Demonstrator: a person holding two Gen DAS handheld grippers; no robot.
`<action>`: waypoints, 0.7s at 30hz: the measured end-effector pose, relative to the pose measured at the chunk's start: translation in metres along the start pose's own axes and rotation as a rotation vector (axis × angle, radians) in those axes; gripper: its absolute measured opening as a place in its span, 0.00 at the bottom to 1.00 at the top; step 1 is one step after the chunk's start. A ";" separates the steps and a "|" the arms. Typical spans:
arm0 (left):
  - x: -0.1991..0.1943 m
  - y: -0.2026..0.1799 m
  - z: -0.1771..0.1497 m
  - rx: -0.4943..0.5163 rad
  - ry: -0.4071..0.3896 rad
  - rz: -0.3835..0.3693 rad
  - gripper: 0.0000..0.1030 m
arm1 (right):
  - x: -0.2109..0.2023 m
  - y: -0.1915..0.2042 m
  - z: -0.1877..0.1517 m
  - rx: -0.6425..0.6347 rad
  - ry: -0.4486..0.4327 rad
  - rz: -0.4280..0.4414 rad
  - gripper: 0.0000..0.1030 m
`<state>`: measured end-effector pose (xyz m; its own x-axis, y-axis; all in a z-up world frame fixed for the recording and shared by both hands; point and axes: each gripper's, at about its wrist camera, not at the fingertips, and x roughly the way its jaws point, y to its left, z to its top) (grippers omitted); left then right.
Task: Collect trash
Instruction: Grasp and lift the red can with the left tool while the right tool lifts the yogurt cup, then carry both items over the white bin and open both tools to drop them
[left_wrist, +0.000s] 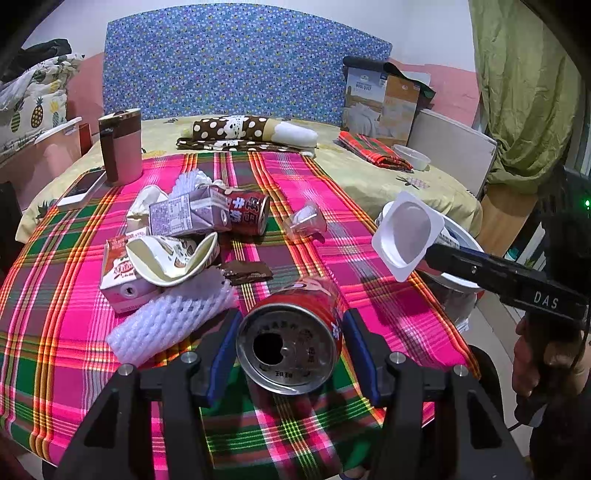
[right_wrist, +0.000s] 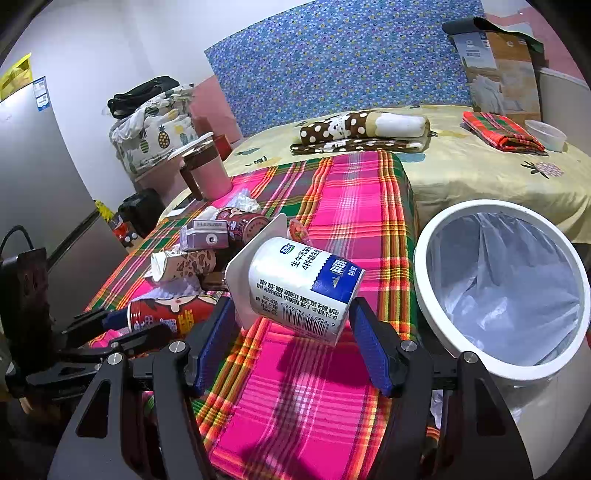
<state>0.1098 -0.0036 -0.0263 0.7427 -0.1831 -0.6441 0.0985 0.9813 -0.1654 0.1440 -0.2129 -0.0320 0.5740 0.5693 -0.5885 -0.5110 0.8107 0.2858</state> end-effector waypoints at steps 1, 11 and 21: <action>0.000 0.000 0.001 0.000 -0.004 0.000 0.56 | -0.001 0.000 0.000 0.001 -0.004 -0.001 0.64; 0.000 -0.003 0.012 0.003 -0.030 -0.012 0.54 | -0.010 -0.007 0.001 0.009 -0.028 -0.019 0.64; 0.010 -0.025 0.037 0.049 -0.051 -0.041 0.54 | -0.021 -0.021 0.004 0.036 -0.058 -0.061 0.64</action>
<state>0.1393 -0.0274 -0.0009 0.7698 -0.2216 -0.5985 0.1612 0.9749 -0.1537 0.1453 -0.2413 -0.0222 0.6401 0.5248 -0.5611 -0.4511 0.8479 0.2785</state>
